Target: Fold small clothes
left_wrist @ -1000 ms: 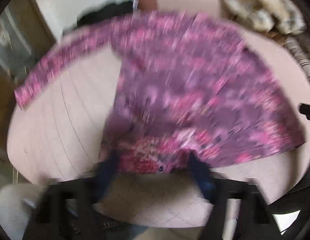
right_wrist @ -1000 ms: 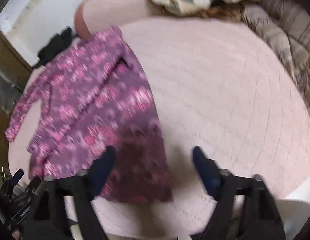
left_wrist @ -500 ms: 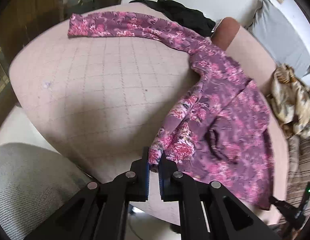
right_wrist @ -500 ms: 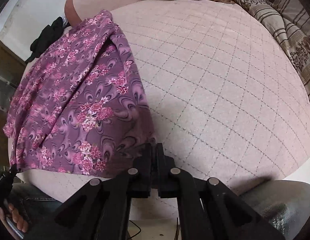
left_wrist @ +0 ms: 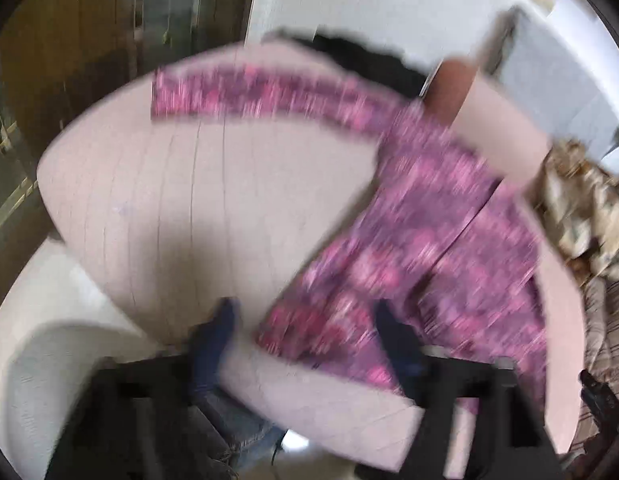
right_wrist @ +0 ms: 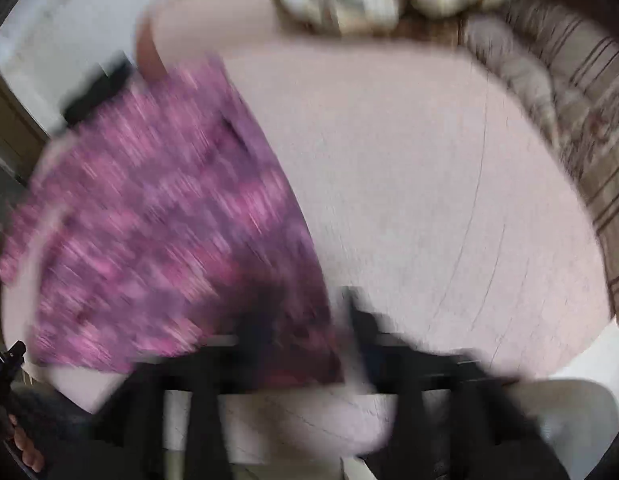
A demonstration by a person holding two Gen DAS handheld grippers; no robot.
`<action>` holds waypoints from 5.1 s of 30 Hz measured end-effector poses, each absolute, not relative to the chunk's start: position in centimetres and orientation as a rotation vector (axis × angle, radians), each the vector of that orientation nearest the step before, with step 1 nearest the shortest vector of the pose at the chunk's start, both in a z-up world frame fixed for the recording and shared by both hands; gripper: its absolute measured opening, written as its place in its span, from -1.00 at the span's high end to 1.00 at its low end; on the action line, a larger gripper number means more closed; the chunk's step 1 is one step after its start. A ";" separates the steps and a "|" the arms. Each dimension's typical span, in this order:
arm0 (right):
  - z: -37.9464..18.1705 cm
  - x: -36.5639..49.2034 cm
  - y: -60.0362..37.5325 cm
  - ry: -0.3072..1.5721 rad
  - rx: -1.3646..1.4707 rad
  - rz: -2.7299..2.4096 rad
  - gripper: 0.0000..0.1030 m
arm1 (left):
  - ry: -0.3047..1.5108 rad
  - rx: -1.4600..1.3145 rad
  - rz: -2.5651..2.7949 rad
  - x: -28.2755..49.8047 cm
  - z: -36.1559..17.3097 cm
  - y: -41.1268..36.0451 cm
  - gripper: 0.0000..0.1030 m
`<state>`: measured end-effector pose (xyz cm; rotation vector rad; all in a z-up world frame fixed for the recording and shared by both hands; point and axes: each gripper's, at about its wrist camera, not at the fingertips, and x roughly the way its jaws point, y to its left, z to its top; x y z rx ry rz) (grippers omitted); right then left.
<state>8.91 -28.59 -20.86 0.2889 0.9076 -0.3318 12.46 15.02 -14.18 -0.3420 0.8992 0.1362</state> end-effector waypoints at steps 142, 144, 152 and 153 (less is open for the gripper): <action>-29.0 62.0 -11.6 1.261 0.306 0.341 0.30 | 1.231 -1.009 -0.100 47.0 -26.2 11.9 0.48; -29.2 62.0 -10.9 1.271 0.277 0.344 0.54 | 1.213 -0.983 -0.125 47.4 -25.8 11.5 0.85; -26.4 62.3 -11.3 1.189 0.221 0.268 0.96 | 1.048 -0.938 -0.008 46.1 -21.3 15.4 0.93; -26.2 62.5 -11.6 1.180 0.236 0.260 0.96 | 1.059 -0.924 -0.003 46.3 -21.6 15.4 0.93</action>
